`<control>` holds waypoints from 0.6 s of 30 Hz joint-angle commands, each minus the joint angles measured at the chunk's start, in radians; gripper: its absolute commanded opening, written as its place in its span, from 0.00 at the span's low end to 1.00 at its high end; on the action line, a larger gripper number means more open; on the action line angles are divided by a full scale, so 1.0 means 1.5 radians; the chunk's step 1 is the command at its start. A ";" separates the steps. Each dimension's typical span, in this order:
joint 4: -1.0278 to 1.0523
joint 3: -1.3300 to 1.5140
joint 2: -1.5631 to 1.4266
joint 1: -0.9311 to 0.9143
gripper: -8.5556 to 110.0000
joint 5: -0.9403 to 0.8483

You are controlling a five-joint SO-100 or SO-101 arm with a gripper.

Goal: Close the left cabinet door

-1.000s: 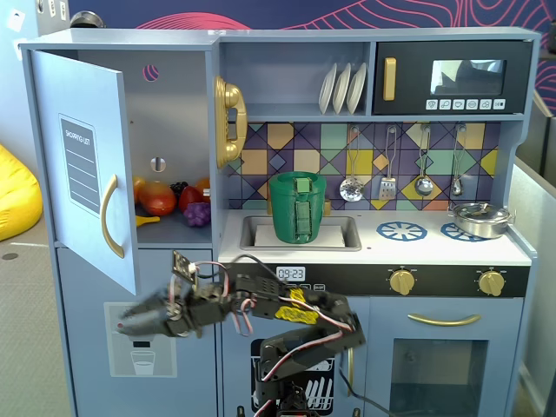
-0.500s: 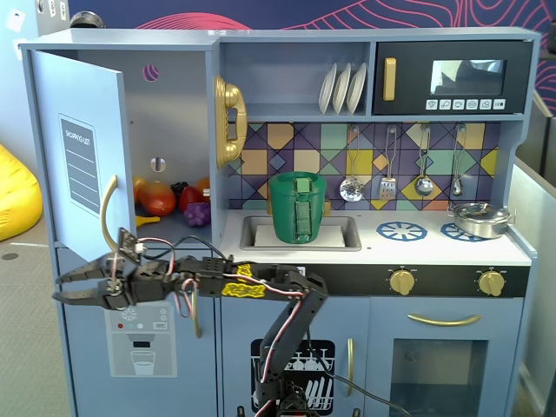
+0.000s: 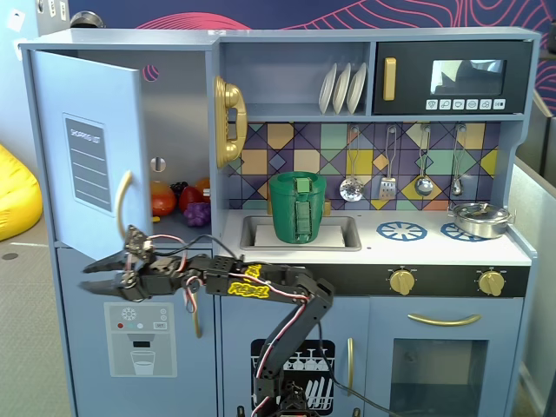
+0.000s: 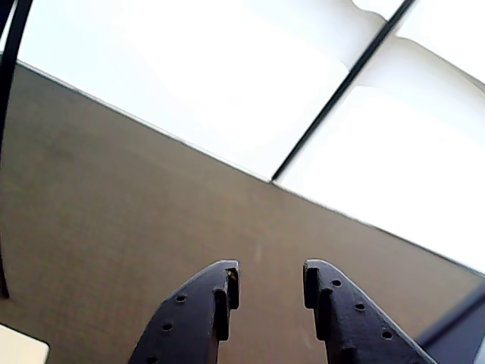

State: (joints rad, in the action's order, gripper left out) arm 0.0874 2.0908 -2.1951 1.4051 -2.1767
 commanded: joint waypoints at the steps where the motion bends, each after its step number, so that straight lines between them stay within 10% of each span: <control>1: -0.022 0.042 -0.090 -0.108 0.07 0.012; 11: -0.107 0.076 -0.054 -0.428 0.07 0.030; 18: -0.086 0.074 -0.076 -0.414 0.07 0.065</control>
State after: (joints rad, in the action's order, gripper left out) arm -0.0660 2.2503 -2.2365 0.7363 -2.1276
